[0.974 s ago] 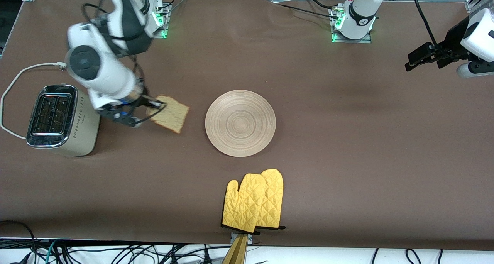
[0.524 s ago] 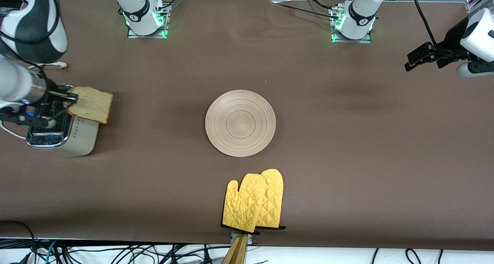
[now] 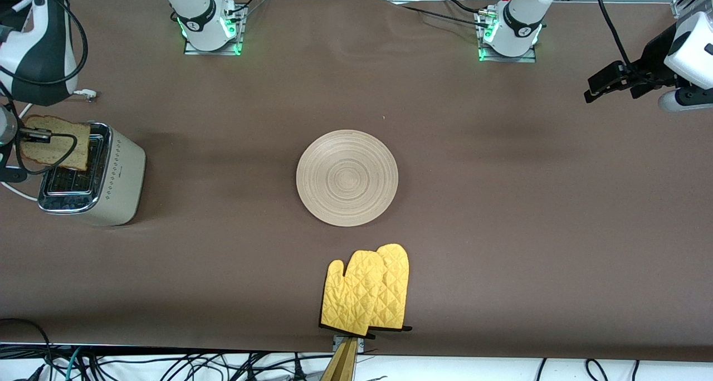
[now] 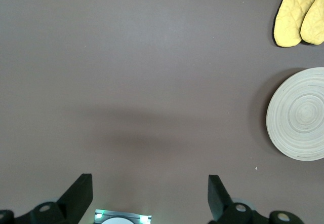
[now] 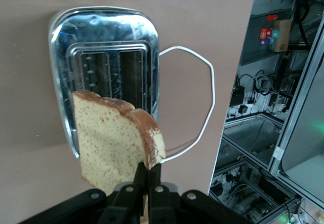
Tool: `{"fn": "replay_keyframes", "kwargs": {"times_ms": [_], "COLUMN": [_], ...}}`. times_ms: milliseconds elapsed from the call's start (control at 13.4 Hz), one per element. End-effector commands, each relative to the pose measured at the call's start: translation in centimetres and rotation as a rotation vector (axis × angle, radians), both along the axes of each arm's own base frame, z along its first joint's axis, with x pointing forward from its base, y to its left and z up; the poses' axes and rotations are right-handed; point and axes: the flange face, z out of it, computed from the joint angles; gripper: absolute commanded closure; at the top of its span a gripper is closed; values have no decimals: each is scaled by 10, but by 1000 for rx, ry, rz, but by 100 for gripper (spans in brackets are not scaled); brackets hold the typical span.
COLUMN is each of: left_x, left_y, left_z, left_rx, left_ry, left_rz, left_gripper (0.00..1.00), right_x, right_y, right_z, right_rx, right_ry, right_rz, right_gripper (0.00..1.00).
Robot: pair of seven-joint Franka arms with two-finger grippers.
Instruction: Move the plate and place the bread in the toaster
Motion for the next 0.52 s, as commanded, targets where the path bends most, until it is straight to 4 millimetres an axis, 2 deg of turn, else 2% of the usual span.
{"fn": "replay_keyframes", "kwargs": {"times_ms": [0,300,449], "left_x": [2,2,2], "left_y": [0,1,4], "left_z": [6,6,6], "left_rx": [30,32,30], "left_ry": [1,-1,1], "left_rz": [-3,-1,5], "left_gripper": [0,0,0], "right_x": [14,22,25], "right_y": [-22,-21,-20], "right_z": [-22,-49,-52], "right_rx": [-20,-15,-24], "right_ry": [10,29,20], "right_rz": [10,11,20], "right_gripper": [100,100,100]}}
